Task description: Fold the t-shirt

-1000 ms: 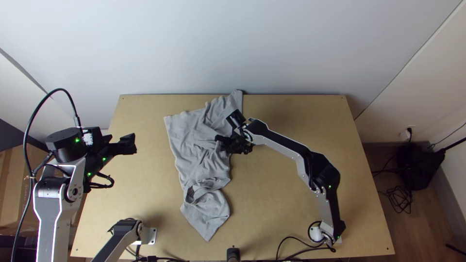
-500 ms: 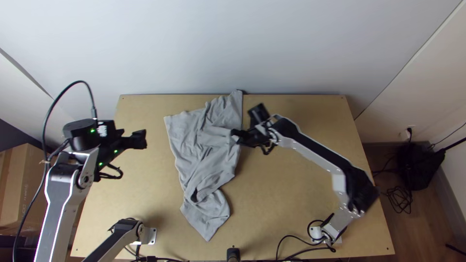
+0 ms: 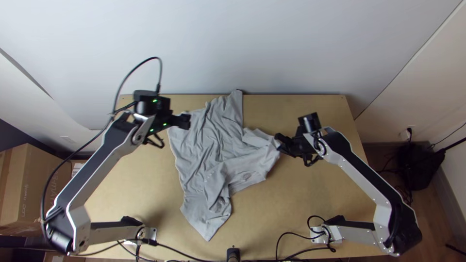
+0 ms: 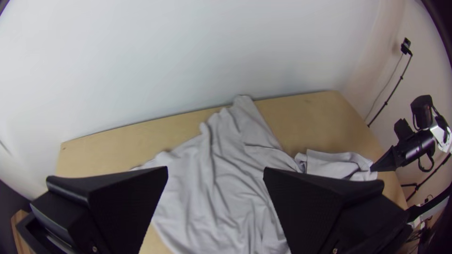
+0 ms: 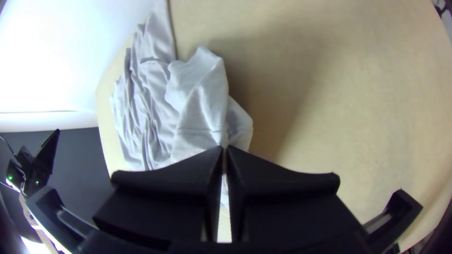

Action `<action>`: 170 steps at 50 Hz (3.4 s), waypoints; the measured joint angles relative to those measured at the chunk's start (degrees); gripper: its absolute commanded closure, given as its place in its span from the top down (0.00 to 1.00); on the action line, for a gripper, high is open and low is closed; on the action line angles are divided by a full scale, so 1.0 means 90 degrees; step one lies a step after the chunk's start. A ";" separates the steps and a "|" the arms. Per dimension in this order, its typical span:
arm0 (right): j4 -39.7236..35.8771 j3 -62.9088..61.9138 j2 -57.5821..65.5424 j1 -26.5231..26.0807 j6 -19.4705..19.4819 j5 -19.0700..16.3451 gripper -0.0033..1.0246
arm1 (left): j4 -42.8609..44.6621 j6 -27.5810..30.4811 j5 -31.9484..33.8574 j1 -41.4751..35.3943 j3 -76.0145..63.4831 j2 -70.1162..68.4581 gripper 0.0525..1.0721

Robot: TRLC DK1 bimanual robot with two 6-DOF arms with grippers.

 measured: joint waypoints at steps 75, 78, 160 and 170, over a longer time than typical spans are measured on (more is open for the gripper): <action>-0.0466 -0.2939 -0.3643 0.2866 -0.2091 -0.0002 0.03 | 0.1049 -0.1173 -0.1299 -0.3181 0.5542 0.7062 0.96; -0.0466 -0.2939 -0.3682 0.2871 -0.2050 -0.0010 0.03 | 0.1052 -0.1066 -0.1452 -0.3179 0.5542 0.7157 0.96; -0.0393 -0.2091 -0.2166 -0.1685 -0.2132 -0.1865 0.03 | -0.2147 -0.0991 0.0216 -0.2523 -0.1625 0.0325 0.58; -0.0393 -0.2072 -0.2118 -0.1685 -0.2079 -0.1863 0.03 | -0.2390 -0.0882 0.1698 -0.1727 -0.1528 0.0172 0.74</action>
